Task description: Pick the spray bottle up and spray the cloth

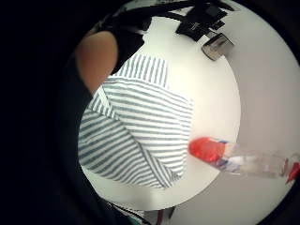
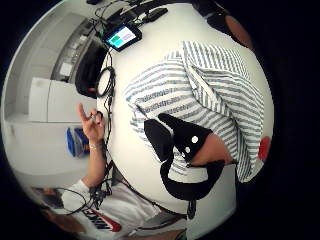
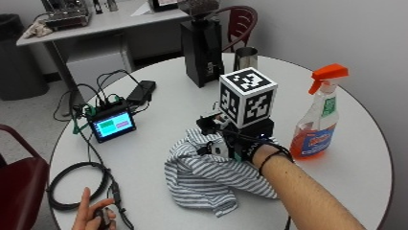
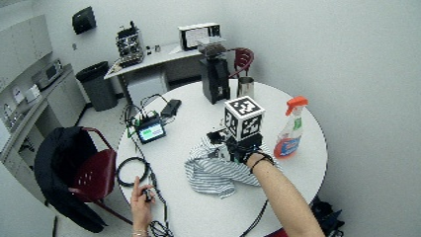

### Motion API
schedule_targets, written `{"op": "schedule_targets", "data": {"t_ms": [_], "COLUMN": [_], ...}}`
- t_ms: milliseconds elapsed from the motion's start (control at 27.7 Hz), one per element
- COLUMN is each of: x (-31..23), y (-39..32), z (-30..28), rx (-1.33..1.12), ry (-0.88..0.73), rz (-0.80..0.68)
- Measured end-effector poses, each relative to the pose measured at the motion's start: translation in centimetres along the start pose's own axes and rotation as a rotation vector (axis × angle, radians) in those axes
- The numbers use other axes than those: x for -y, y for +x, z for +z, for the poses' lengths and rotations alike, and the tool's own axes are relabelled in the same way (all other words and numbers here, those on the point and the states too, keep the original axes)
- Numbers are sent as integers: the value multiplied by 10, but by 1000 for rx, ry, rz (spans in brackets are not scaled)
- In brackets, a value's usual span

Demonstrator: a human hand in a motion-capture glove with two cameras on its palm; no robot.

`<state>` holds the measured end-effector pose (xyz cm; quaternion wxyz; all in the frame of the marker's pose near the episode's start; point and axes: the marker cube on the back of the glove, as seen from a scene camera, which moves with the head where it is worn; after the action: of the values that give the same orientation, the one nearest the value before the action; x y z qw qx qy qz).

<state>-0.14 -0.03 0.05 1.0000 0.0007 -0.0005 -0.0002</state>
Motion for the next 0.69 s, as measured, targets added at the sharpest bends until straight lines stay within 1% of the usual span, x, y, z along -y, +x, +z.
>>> {"op": "schedule_targets", "data": {"t_ms": [686], "x": [-1], "y": [-2], "z": [1], "rx": [18], "ry": [12], "rz": [1]}}
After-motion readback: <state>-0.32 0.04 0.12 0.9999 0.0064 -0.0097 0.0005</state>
